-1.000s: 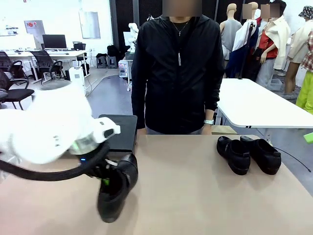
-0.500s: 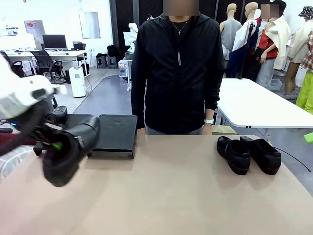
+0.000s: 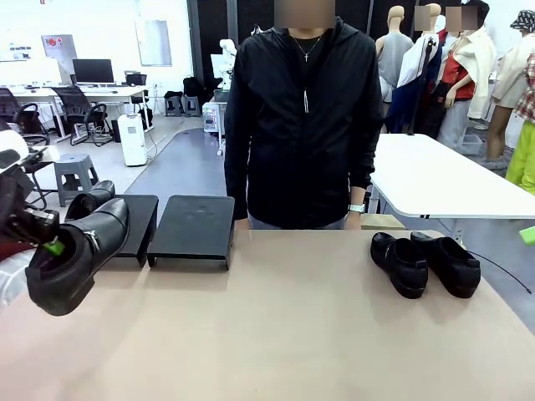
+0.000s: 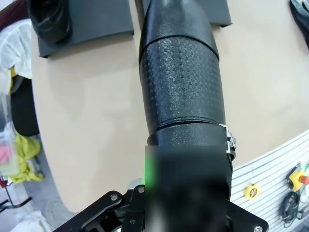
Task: Organize the shoes by placing them on the stand.
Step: Place the Shoe from the middle of the table onto the Shoes Stand.
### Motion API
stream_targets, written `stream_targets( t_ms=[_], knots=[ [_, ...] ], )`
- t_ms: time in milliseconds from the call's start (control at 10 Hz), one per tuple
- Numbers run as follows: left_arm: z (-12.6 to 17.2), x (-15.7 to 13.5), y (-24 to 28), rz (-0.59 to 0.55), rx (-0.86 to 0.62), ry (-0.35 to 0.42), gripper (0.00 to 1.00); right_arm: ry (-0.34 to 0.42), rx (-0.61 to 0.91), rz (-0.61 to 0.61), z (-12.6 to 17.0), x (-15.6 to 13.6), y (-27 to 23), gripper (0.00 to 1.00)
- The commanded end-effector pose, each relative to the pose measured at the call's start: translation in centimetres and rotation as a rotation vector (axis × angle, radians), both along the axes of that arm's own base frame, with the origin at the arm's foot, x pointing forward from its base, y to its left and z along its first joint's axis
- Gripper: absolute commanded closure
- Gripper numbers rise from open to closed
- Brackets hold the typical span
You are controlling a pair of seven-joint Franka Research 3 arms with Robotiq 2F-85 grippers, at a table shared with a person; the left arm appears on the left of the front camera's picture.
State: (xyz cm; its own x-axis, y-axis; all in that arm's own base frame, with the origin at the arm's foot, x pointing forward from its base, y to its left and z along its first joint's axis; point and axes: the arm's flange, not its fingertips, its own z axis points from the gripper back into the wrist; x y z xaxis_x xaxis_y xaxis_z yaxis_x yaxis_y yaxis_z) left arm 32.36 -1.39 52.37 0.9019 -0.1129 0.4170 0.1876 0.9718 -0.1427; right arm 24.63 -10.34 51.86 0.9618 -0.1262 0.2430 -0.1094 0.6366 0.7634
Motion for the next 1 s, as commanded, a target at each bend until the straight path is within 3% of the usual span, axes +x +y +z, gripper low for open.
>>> stream_targets(
  t_ms=[0, 100, 200, 400, 600, 700, 900],
  knots=[
    [0.6, -0.4, -0.7, 0.001, -0.011, -0.013, 1.00, -0.011, 0.029, -0.003, 0.3, 0.1, 0.2, 0.00],
    [0.0, 0.0, 0.0, 0.000, 0.000, 0.000, 1.00, -0.011, 0.029, -0.003, 0.3, 0.1, 0.2, 0.00],
    [-0.1, 2.2, 0.4, 0.079, 0.008, 0.112, 1.00, -0.011, 0.029, -0.003, 0.3, 0.1, 0.2, 0.00],
    [1.4, 7.3, 1.0, 0.074, -0.040, 0.175, 1.00, -0.011, 0.029, -0.003, 0.3, 0.1, 0.2, 0.00],
    [2.6, 14.6, 1.7, -0.005, -0.143, 0.195, 1.00, -0.011, 0.029, -0.003, 0.3, 0.1, 0.2, 0.00],
    [2.5, 18.1, 2.1, 0.034, -0.147, 0.181, 1.00, -0.011, 0.029, -0.003, 0.3, 0.1, 0.2, 0.00],
    [1.4, 24.0, 3.5, 0.013, -0.074, 0.095, 1.00, -0.011, 0.029, -0.003, 0.3, 0.1, 0.2, 0.00]
  ],
)
